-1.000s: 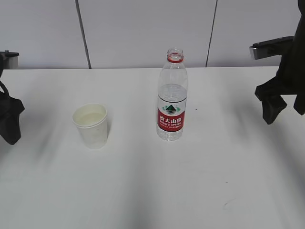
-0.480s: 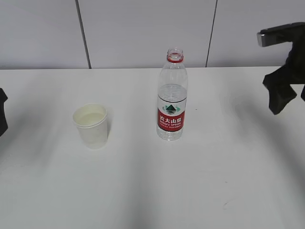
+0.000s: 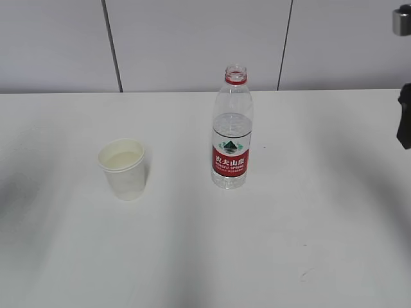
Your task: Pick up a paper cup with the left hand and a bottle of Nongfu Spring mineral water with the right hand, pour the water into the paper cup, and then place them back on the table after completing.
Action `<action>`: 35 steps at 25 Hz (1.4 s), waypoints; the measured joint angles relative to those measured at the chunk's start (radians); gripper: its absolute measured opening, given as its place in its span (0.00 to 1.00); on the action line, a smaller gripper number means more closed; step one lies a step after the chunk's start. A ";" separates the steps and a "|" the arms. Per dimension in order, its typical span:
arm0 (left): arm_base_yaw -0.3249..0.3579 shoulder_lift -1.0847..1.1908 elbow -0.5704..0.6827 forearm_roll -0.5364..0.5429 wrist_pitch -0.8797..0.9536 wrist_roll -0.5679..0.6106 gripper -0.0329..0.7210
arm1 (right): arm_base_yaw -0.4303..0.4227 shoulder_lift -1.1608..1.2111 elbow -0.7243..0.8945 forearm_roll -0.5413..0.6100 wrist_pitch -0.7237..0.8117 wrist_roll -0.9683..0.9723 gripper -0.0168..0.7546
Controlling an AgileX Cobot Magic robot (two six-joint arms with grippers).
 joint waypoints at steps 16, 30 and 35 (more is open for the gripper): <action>0.000 -0.409 0.239 -0.005 -0.078 -0.004 0.72 | 0.000 -0.348 0.432 0.002 -0.118 -0.001 0.79; 0.000 -0.608 0.391 -0.013 -0.123 -0.004 0.72 | 0.000 -0.617 0.705 0.002 -0.213 0.005 0.79; 0.000 -0.655 0.395 -0.045 -0.118 -0.004 0.72 | 0.000 -0.734 0.752 0.002 -0.221 0.006 0.79</action>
